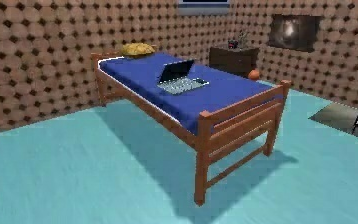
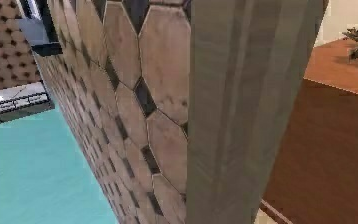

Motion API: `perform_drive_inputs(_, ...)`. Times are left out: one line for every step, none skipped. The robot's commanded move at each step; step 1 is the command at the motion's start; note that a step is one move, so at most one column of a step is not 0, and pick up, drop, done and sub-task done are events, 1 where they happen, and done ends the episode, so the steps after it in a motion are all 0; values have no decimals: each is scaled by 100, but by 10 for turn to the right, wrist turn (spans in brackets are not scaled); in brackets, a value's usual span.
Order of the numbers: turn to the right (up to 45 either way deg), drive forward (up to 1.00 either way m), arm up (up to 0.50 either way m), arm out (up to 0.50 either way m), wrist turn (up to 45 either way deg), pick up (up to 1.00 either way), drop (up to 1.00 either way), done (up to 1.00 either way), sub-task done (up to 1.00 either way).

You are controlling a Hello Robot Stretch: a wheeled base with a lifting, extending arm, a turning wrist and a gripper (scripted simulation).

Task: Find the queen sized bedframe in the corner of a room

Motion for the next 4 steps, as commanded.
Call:
perform_drive_inputs(450, 0, 0, 0, 0, 0, 0, 0, 0)
perform_drive_inputs(0, 100, 0, 0, 0, 0, 0, 0, 0)
perform_drive_inputs(30, 0, 0, 0, 0, 0, 0, 0, 0)
perform_drive_inputs(-450, 0, 0, 0, 0, 0, 0, 0, 0)
